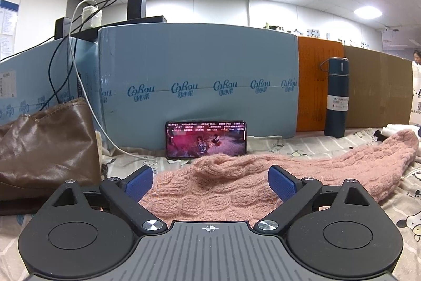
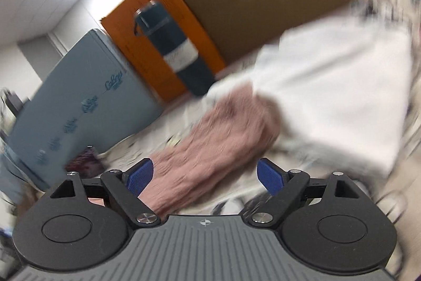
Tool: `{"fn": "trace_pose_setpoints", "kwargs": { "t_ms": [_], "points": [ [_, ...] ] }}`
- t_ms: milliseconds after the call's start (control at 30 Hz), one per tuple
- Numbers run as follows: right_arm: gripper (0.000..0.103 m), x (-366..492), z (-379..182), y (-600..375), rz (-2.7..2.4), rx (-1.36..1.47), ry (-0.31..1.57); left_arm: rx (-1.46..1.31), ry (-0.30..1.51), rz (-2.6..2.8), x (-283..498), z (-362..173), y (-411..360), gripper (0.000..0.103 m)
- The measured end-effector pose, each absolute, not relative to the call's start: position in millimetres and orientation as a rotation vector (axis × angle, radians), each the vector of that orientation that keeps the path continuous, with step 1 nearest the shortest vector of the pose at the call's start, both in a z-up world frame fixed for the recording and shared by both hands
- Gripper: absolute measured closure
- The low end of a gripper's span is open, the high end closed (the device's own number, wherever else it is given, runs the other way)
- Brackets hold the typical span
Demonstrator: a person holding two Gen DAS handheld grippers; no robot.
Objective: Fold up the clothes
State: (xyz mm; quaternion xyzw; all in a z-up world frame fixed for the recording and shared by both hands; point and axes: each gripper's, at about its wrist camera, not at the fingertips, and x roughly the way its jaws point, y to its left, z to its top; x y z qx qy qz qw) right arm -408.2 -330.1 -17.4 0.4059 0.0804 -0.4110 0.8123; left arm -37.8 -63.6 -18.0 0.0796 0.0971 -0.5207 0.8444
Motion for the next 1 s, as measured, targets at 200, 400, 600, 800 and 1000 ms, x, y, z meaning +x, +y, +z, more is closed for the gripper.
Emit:
{"fn": "trace_pose_setpoints", "kwargs": {
  "t_ms": [200, 400, 600, 800, 1000],
  "points": [
    [0.018, -393, -36, -354, -0.873, 1.014, 0.180, 0.151, 0.215, -1.095, -35, -17, -62, 0.006],
    [0.019, -383, -49, -374, -0.878, 1.075, 0.065, 0.147, 0.225, -1.100, -33, -17, -63, 0.006],
    [0.084, -378, -58, -369, -0.940, 1.069, 0.016, 0.127, 0.247, -1.093, -29, -18, -63, 0.006],
    [0.089, -392, -27, -345, -0.902, 0.873, -0.149, 0.098, 0.271, -1.069, -23, -18, -61, 0.006],
    [0.090, -378, -1, -334, -1.005, 0.611, -0.075, 0.040, 0.272, -1.013, -17, -17, -55, 0.006]
  ]
}}
